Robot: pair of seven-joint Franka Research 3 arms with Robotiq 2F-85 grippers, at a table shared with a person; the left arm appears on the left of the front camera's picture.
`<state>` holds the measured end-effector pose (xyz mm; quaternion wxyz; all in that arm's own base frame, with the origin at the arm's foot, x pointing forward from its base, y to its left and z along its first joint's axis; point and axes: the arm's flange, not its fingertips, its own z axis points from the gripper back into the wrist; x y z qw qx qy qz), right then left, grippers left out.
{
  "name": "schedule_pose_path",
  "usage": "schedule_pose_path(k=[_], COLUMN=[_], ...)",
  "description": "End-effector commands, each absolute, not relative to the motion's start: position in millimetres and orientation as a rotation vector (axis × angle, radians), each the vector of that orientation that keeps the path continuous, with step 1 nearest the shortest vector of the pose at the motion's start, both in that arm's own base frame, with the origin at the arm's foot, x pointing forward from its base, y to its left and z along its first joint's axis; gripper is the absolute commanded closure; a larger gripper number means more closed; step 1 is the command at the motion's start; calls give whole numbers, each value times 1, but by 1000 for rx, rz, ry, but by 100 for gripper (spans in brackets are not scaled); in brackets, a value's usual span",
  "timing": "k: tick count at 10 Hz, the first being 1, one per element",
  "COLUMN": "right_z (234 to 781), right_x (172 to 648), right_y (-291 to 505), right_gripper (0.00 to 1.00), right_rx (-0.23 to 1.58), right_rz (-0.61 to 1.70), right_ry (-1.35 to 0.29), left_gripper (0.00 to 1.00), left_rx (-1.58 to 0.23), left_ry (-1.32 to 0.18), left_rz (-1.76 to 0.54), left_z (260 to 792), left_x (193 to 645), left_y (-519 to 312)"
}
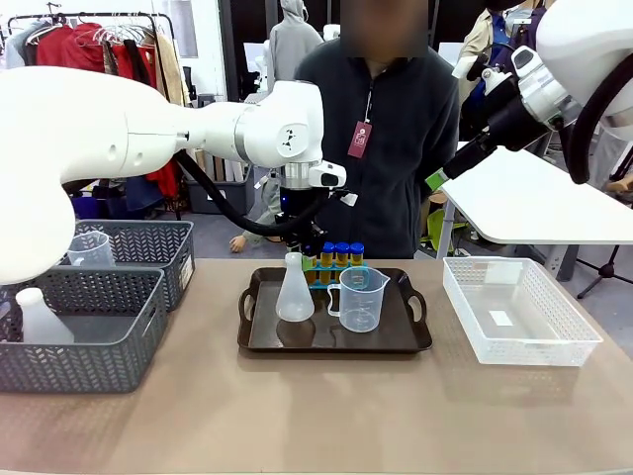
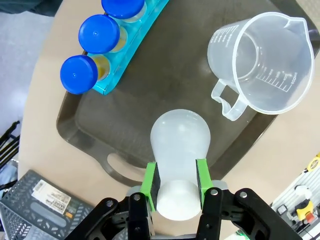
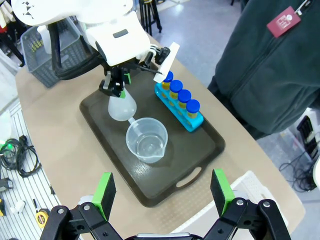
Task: Prepare the laboratory tools.
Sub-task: Pick up one Small flask and place it on the Handle tray.
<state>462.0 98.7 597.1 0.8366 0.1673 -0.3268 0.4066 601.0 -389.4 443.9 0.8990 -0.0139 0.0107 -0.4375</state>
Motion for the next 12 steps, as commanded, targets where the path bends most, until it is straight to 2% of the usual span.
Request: schedule_pose_path(k=[1,3,4,5,9,12], right_z=[598,598,598,598,598,598], right_x=[463,463,463,463,463,463], right_y=[98,98,98,98,98,98], right_gripper=[0,0,0,0,0,0], right_rx=[379,379,379,379,379,379], right_rz=[859,859,859,859,859,859], right_ry=[-703,-703,-703,-703,-703,-703], left_gripper=[100,100,96,80,2,0], left_rx=[-46,-47,-45,-46,-46,-40], left_ry=[39,34,38,42,49,48], left_rz=[-935,-941,-948,-953,-960,-964], left_z=[443,442,441,441,439,438], left_x=[605,604,604,604,602,600], left_y=[-388,-389,-388,-387,-387,-387])
